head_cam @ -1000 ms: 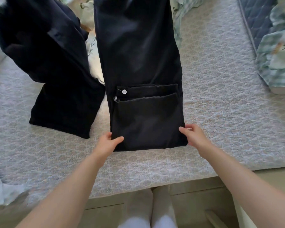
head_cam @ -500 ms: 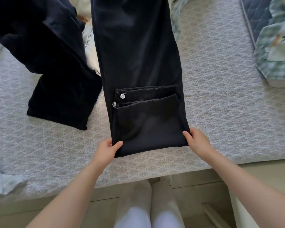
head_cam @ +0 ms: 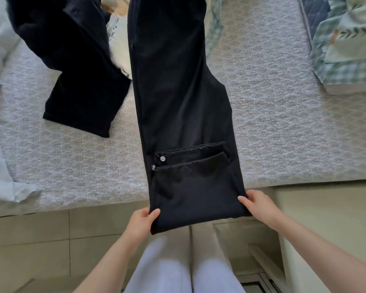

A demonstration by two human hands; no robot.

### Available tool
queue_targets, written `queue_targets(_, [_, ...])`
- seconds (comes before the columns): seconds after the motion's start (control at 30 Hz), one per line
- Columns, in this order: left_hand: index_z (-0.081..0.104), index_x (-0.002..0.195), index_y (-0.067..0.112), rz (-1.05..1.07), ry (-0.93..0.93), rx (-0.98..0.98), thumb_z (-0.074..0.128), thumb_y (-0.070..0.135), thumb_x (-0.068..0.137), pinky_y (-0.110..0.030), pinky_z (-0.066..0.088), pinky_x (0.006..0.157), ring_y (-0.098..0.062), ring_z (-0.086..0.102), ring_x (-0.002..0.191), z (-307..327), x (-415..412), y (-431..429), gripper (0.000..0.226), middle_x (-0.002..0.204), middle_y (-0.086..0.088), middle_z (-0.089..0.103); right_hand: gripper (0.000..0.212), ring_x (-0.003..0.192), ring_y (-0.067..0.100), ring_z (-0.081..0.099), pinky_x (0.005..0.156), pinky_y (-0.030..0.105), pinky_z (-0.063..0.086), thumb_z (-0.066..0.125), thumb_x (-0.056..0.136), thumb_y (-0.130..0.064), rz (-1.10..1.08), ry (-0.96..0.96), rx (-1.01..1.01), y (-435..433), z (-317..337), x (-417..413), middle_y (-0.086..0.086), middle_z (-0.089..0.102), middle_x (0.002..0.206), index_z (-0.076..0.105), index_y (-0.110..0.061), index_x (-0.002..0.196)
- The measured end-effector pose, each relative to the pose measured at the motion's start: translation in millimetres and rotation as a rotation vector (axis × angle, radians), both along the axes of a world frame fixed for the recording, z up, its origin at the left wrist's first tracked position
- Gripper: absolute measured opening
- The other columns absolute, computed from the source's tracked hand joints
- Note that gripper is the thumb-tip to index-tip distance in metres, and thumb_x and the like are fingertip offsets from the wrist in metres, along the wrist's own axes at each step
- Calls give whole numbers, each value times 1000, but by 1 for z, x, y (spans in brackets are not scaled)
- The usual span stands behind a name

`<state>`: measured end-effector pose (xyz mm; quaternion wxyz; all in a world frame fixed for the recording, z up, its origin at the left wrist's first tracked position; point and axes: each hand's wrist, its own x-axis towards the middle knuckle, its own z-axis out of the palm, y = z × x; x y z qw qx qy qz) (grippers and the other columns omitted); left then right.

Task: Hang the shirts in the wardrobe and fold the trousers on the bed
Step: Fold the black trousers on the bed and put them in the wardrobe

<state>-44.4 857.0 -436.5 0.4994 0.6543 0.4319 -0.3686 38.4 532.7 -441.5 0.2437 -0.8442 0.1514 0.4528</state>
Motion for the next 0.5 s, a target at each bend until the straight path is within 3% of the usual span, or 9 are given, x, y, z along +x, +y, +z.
queue_targets(0.07, [66,85,3,19,1,26,60,19,96,-24,42,58,-11,57,62,3,-6,-4,20,70,2,65,16,89,20,63,78,33,48,57,94,-32,-78,-25,30,-2,1,-11,2,67,91,56,-17,100])
queue_targets(0.13, [61,93,9,46,-31,68,62,16,95,-21,43,56,-11,61,63,8,-8,-5,7,78,-2,69,29,84,16,61,71,29,45,61,92,-27,-146,-70,91,-2,5,-19,1,64,86,45,-24,116])
queue_targets(0.2, [51,111,18,46,-67,87,65,15,92,-23,44,61,-15,65,72,12,-9,-3,24,84,-8,70,50,74,10,59,65,23,43,65,89,-21,-117,-136,184,-1,10,-24,-2,60,77,33,-32,126])
queue_targets(0.27, [40,122,28,-17,-118,106,66,15,91,-24,43,65,-17,61,71,16,-11,1,43,75,-10,62,68,86,5,60,75,22,46,70,83,-22,-9,-184,274,-1,11,-29,-6,62,95,26,-40,132])
queue_targets(0.33, [38,123,38,-118,-187,99,64,16,92,-32,46,69,-20,56,68,18,-13,5,46,69,-10,53,82,103,8,52,91,28,44,75,77,-31,159,-209,286,-3,12,-33,-10,52,111,21,-46,137])
queue_targets(0.43, [46,119,43,-217,-242,31,65,21,89,-45,52,84,-31,64,83,26,-11,12,41,89,-8,69,86,101,11,39,95,30,38,72,80,-25,465,-247,242,2,21,-29,-22,39,105,17,-41,145])
queue_targets(0.5, [57,111,42,-264,-253,14,70,29,79,-41,53,85,-22,65,85,35,-7,15,36,98,2,68,79,104,17,37,92,28,34,61,84,-8,566,-273,166,2,25,-23,-15,42,110,20,-33,147])
